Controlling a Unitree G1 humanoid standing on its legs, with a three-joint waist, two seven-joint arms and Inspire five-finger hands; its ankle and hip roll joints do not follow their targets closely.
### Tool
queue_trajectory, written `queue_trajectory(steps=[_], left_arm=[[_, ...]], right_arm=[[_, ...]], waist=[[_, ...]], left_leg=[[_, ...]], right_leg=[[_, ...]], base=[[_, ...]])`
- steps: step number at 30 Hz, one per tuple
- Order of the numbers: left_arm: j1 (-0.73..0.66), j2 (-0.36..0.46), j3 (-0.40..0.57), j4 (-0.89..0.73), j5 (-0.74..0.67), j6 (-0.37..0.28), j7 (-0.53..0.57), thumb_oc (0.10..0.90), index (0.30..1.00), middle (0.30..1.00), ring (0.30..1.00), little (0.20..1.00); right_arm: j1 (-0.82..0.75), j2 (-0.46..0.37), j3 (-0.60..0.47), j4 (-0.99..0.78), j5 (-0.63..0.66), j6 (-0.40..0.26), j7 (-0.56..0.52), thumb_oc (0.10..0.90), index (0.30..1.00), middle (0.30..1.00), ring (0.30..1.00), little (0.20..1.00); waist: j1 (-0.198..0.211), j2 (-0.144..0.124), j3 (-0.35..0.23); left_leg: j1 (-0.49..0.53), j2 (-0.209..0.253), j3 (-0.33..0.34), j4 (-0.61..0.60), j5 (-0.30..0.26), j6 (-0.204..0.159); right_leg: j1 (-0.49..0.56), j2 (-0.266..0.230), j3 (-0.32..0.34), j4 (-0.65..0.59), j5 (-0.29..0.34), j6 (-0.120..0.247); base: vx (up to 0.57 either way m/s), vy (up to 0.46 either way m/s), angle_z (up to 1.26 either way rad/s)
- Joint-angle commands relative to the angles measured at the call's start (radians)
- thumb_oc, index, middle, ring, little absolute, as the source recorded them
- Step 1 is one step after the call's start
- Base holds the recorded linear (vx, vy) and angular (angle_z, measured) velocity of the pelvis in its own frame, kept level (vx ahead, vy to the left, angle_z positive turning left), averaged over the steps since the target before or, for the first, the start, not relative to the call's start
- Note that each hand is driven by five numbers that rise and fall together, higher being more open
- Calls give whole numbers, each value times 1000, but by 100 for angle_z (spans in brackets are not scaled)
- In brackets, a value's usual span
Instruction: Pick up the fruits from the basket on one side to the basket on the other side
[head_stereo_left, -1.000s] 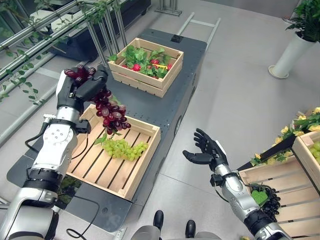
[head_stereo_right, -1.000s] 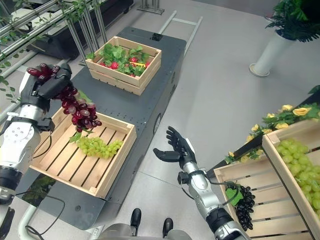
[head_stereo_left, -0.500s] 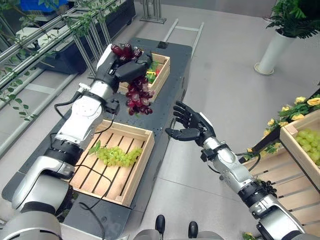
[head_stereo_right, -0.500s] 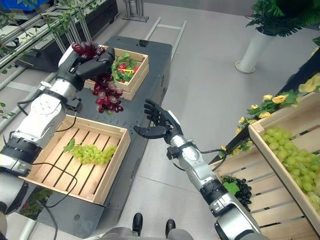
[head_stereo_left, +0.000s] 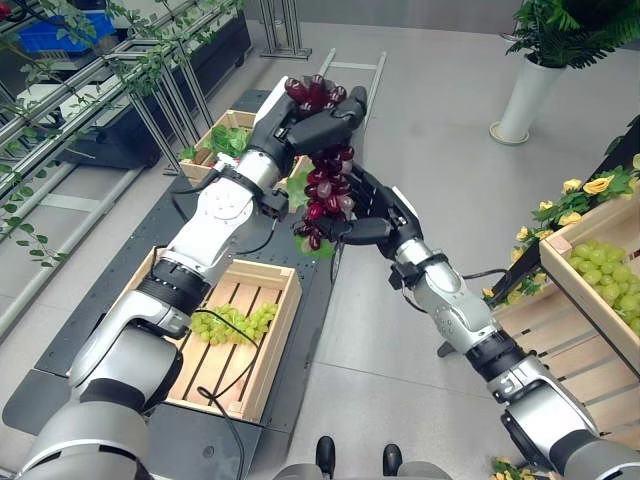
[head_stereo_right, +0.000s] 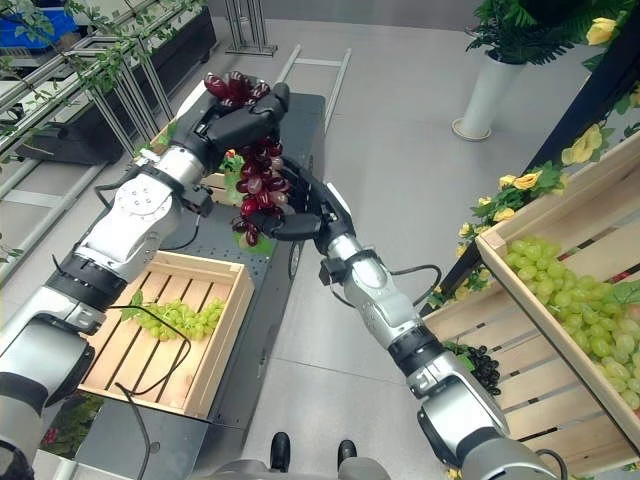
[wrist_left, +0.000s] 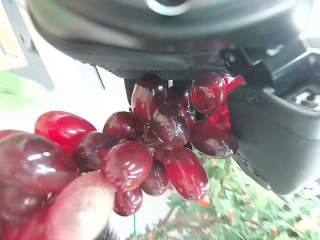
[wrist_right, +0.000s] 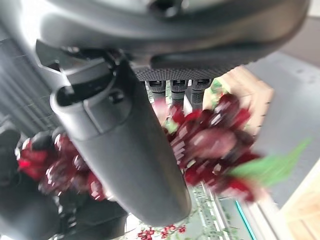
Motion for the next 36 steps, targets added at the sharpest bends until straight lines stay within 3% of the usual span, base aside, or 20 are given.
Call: queue_trajectory(steps=[1,8,20,21,22,30,36], left_arm=[[-225,-42,15,67,-62,-63,12,400,300,300,300,300],[-238,-74,-9,49,-71,-26,-18,400,300,300,300,300],[-275,-76,-28,10,-132,-35,4,400,300,300,300,300],[-276,-76,-29,9,-131,-39,7,400,300,300,300,300],[-279,-76,-27,8,-131,-46,9,400,300,300,300,300],[-265,-52,-17,7,-123,-51,22,400,300,300,300,300],[-254,-47,-10,37,-96,-50,20,400,300,300,300,300]], right_arm=[[-105,31,-18,-46,52,-97,-55,800,900,900,900,900],[-176,42,-20,-1,76,-86,-81,800,900,900,900,900],[-215,61,5,90,125,-83,-51,800,900,900,900,900],[-215,61,6,91,129,-84,-48,755,832,832,832,832],[-218,66,7,95,146,-96,-42,400,300,300,300,300],[-211,65,-16,83,170,-165,-35,400,300,300,300,300],[-209,61,-34,70,150,-179,-56,400,300,300,300,300]], waist=[[11,21,-180],[13,21,-190],[31,16,-199],[31,16,-199],[34,16,-199],[38,18,-199],[38,18,-197]], left_leg=[[25,-25,-10,1,-155,-40],[25,-21,-3,1,-158,-40],[19,-17,-4,1,-155,-43],[19,-17,-4,1,-155,-43],[19,-17,-7,1,-156,-43],[19,-16,-12,1,-156,-43],[21,-14,-11,1,-158,-43]], right_leg=[[-6,16,-14,2,-25,-15],[-9,17,-12,2,-27,-16],[-8,13,-29,2,-31,-17],[-8,13,-30,2,-31,-17],[-8,12,-32,2,-32,-18],[-7,10,-34,2,-34,-18],[-6,11,-30,2,-34,-17]], base=[[0,0,0],[4,-2,0],[0,0,0],[0,0,0],[0,0,0],[0,0,0],[0,0,0]])
